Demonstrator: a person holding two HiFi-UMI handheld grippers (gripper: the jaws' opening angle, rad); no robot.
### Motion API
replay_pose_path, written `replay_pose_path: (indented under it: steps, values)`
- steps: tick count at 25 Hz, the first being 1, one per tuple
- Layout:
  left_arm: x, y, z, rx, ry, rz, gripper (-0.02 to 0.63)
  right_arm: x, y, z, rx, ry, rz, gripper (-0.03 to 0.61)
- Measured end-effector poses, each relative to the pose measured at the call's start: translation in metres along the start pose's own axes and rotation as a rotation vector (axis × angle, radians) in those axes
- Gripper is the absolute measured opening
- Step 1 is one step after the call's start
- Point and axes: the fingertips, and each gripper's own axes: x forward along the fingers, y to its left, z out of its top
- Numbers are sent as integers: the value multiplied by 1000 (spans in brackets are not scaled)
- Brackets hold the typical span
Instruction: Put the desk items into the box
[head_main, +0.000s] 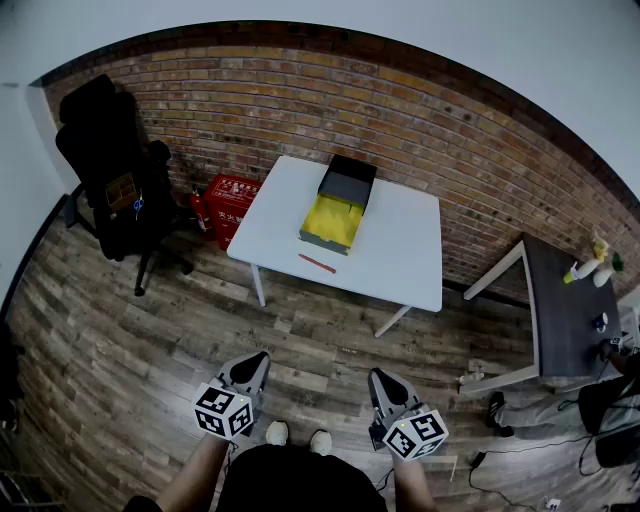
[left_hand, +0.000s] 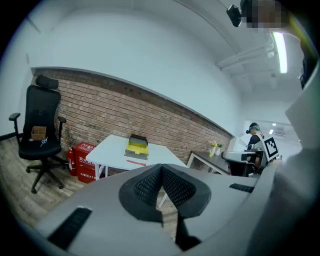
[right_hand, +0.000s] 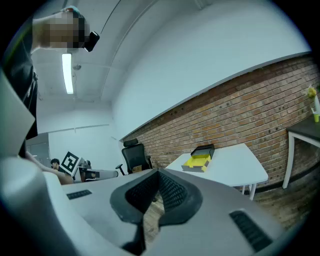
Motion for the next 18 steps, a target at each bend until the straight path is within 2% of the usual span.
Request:
replay_pose_path:
  steps: [13,18]
  values:
    - [3,3,6,16,-3,-37,14,-1,3,0,0,-3,-26,21]
    - [3,12,7,21,3,-33,14,4,7,0,-43,16,-42,21]
